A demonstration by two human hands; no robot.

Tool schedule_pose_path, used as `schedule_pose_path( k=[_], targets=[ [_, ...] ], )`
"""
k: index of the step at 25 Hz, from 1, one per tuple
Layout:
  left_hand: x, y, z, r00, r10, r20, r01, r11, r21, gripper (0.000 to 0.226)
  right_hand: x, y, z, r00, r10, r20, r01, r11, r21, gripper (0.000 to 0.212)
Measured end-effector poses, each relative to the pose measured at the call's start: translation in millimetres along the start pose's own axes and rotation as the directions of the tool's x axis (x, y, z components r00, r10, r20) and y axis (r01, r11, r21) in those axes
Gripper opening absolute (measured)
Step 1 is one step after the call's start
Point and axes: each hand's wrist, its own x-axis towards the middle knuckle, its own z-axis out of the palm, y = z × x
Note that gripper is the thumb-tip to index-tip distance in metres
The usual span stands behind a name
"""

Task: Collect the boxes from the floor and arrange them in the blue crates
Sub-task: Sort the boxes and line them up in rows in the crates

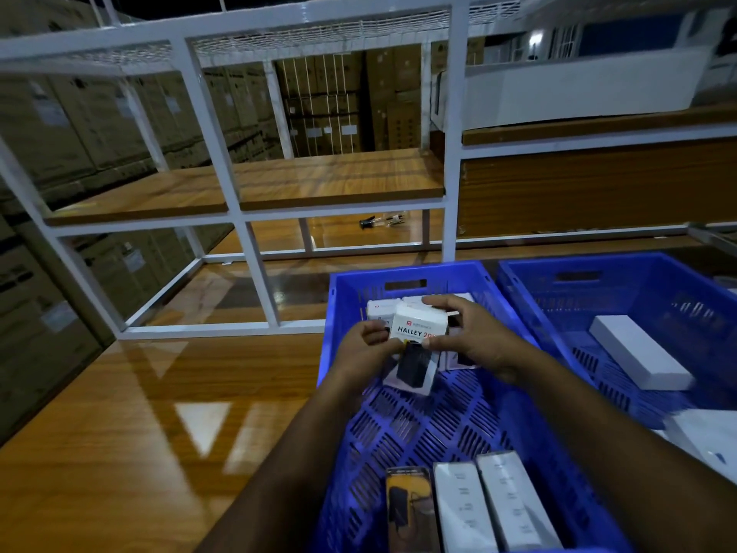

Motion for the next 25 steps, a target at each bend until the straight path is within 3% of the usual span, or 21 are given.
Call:
schedule_pose_path(
  k=[1, 3, 5, 7, 9, 12, 16, 21, 25],
  targets=[
    [3.0, -1.3, -4.9, 0.987, 0.112, -0.113, -0.1, 0.989, 0.108, 0.041, 6.7, -1.7, -1.8, 0.999, -0.024, -0.028, 0.022, 0.997, -0.073, 0.063],
    [8.2, -2.3, -18.7, 0.881, 0.349, -0.32, -0.23, 0.906, 0.355, 0.041, 25.1, -2.7, -2.1, 0.994, -0.084, -0.076, 0.068, 0.979, -0.193, 0.064],
    [15.5, -6.8, -33.3, 0.788, 0.473, -0.394, -0.203, 0.804, 0.559, 0.038, 44.5, -4.8, 2.6, 0.984, -0.154, -0.088, 0.124, 0.951, -0.283, 0.067],
    [20.5, -13.7, -40.4, 0.814, 0.452, -0.366, -0.123, 0.749, 0.651, 0.043, 61.2, -7.3, 12.0, 0.974, -0.221, -0.055, 0.185, 0.908, -0.376, 0.071],
    [23.4, -18.6, -40.2, 0.86, 0.392, -0.327, -0.098, 0.756, 0.648, 0.047, 77.6, -3.5, 20.8, 0.973, -0.231, -0.003, 0.204, 0.865, -0.459, 0.071],
    [24.8, -18.4, -40.6, 0.876, 0.363, -0.318, -0.108, 0.79, 0.603, 0.043, 107.0, 15.4, 27.5, 0.985, -0.168, 0.036, 0.158, 0.802, -0.576, 0.072],
    [25.0, -16.5, -42.3, 0.887, 0.347, -0.304, -0.095, 0.783, 0.615, 0.04, 128.1, 47.4, 30.0, 0.99, -0.13, 0.056, 0.122, 0.587, -0.8, 0.073],
    [23.7, -14.5, -39.8, 0.892, 0.359, -0.276, -0.078, 0.721, 0.689, 0.037, 123.9, 82.8, 41.5, 0.988, -0.147, 0.045, 0.075, 0.209, -0.975, 0.067],
    [23.1, -13.8, -37.4, 0.899, 0.367, -0.241, -0.056, 0.642, 0.765, 0.036, 119.6, 92.6, 47.8, 0.995, -0.091, 0.037, 0.052, 0.164, -0.985, 0.073]
  ],
)
